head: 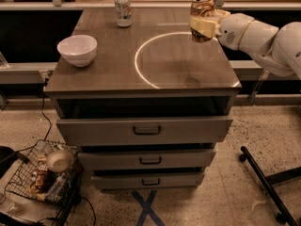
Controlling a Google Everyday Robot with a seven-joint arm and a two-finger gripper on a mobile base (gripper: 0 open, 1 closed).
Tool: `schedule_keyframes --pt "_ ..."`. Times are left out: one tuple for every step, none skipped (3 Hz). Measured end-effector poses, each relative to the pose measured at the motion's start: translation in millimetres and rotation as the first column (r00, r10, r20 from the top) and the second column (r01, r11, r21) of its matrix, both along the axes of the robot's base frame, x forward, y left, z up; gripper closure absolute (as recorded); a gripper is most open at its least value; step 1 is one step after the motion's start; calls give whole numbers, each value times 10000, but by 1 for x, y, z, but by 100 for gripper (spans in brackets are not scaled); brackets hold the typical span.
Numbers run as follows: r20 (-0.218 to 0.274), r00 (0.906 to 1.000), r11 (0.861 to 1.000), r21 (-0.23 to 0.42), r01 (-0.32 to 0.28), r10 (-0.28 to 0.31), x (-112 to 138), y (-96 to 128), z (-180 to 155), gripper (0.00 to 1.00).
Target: Place orange can upright
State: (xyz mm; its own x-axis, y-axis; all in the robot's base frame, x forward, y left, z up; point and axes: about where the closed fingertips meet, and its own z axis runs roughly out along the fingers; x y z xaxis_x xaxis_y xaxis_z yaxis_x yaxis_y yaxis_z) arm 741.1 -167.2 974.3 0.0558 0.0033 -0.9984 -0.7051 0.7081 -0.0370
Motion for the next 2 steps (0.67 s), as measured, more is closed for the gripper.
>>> schedule_keyframes --pt "549 9972 9980 -411 -481 504 1 22 -1 100" --pt "549 9972 9980 -412 -481 503 1 22 -1 100"
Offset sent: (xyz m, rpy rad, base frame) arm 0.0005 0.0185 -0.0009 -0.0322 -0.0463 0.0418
